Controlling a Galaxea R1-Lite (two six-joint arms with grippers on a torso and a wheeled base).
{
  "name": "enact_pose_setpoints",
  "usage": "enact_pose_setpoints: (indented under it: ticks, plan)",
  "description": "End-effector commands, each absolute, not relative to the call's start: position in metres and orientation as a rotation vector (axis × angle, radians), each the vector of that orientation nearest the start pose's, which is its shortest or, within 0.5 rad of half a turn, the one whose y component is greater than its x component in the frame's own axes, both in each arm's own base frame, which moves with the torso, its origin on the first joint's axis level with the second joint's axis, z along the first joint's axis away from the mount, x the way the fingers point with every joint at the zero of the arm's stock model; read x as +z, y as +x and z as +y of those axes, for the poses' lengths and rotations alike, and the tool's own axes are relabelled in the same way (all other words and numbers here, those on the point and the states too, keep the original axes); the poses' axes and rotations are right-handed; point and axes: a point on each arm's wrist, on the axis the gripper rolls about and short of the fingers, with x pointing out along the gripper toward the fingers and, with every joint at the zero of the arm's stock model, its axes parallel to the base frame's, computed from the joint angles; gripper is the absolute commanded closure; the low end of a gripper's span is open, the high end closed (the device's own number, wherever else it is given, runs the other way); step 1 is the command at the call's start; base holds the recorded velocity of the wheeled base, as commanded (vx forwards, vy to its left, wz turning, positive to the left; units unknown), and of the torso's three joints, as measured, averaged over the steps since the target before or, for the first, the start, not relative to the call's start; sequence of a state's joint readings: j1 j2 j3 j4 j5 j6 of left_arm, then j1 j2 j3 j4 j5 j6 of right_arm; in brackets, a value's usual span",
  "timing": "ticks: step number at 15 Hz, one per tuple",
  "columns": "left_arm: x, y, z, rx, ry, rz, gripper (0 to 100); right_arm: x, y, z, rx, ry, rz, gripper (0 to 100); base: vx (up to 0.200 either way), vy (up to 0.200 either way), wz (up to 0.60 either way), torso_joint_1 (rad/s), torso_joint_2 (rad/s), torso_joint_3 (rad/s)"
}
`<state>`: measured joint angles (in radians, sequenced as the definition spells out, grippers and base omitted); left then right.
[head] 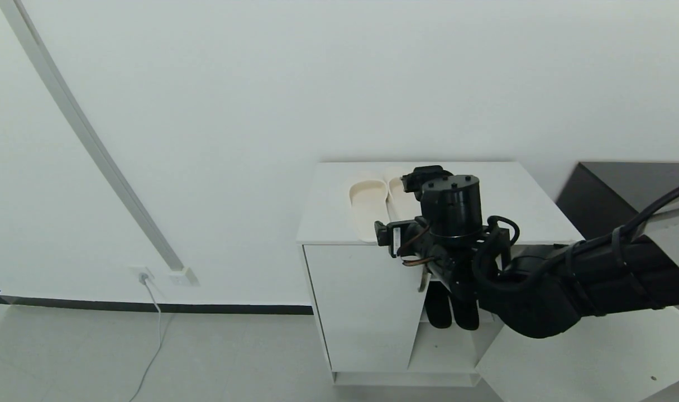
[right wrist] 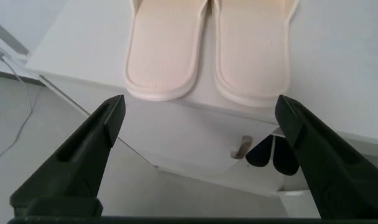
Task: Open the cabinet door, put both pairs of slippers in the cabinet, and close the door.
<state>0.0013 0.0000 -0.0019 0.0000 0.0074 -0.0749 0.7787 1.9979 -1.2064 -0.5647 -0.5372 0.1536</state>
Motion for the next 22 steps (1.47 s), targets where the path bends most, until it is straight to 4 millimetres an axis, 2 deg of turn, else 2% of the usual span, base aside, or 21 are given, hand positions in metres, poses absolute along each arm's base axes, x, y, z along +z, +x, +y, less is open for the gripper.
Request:
enact_pose_setpoints:
  ticks: [1,4,8,13,16,18,22]
  plan:
    - [0.076,-0.023,0.000,0.009,-0.075,0.000,100,0.179,0.291,0.271,0.225,0.015,0.198,0,0.200,0.000,0.00,-0.012,-0.01,0.012]
    - [0.076,-0.023,0.000,0.009,-0.077,0.000,100,0.175,0.291,0.272,0.226,0.018,0.200,0,0.200,0.000,0.00,0.014,0.00,0.004]
    - [0.076,-0.023,0.000,0.011,-0.077,0.000,100,0.148,0.298,0.282,0.237,0.018,0.190,0,0.000,0.000,0.00,0.000,0.00,0.000]
    - [0.076,-0.023,0.000,0.011,-0.077,0.000,100,0.135,0.309,0.293,0.246,0.022,0.179,0,0.000,0.000,0.00,0.000,0.00,0.000]
    - [0.076,-0.023,0.000,0.011,-0.078,0.000,100,0.131,0.327,0.301,0.231,0.035,0.158,0,0.000,0.000,0.00,0.000,0.00,0.000]
    - [0.076,-0.023,0.000,0.011,-0.077,0.000,100,0.124,0.346,0.300,0.204,0.026,0.148,0,0.000,0.000,0.00,0.000,0.00,0.000]
    - [0.076,-0.023,0.000,0.011,-0.078,0.000,100,0.127,0.374,0.297,0.166,0.008,0.101,0,0.000,0.000,0.00,0.000,0.00,0.000]
